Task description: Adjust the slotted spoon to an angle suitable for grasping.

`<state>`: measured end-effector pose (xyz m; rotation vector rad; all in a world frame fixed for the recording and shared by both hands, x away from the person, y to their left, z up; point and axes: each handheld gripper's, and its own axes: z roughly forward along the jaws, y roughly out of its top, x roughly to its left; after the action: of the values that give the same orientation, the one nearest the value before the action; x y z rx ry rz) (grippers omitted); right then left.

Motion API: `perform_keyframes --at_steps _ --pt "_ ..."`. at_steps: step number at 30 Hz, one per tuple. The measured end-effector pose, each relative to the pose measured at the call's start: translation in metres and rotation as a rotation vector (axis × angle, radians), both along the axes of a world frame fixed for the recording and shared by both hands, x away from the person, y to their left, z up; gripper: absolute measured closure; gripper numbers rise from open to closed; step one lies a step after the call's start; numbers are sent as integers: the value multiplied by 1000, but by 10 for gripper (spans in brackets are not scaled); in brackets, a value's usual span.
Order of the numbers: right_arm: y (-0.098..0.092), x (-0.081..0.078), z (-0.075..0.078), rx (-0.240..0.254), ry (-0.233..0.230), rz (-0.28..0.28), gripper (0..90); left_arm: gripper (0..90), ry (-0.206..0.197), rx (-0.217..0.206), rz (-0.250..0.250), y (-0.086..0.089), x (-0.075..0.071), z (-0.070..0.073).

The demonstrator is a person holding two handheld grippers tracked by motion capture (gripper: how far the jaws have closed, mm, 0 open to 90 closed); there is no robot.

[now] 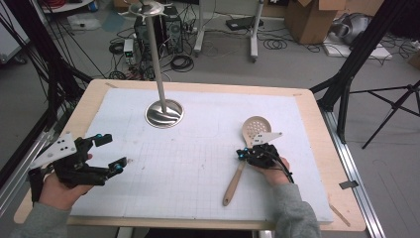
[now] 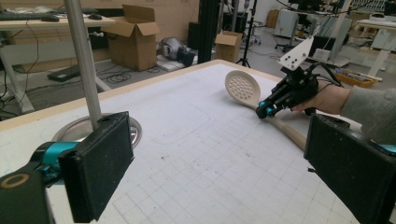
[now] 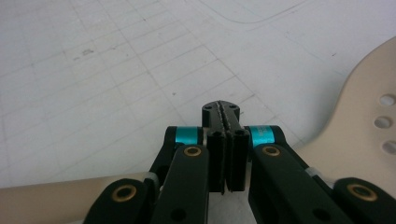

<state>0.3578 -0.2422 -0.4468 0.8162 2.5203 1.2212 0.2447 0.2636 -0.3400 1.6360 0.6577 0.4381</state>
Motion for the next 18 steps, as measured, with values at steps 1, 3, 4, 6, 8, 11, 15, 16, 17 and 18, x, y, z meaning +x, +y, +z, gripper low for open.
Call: perform_keyframes --at_steps 1,3,4,6,8,11,15,16,17,18 --pt "0 0 0 0 0 0 894 85 0 0 0 0 0 0" --pt "-5 -3 5 50 -1 20 894 85 -8 -4 5 2 0 1" --pt "-7 -5 8 56 -12 34 894 85 -9 -7 6 3 1 2" --pt "-9 -12 13 71 -25 61 894 85 -12 -10 8 4 1 2" --pt "-10 -16 16 72 -32 73 894 85 -13 -13 9 4 1 3" --pt "-12 -33 23 70 -47 104 894 85 -13 -16 8 3 2 3" --pt "-13 -43 24 82 -48 111 894 85 -11 -14 2 2 3 3" --pt "-11 -50 23 72 -43 123 894 85 -7 -14 0 1 4 2" --pt "-11 -50 23 72 -43 123 894 85 -7 -14 0 1 4 2" --pt "-9 -57 21 58 -43 141 894 85 -7 -13 -3 0 5 2"
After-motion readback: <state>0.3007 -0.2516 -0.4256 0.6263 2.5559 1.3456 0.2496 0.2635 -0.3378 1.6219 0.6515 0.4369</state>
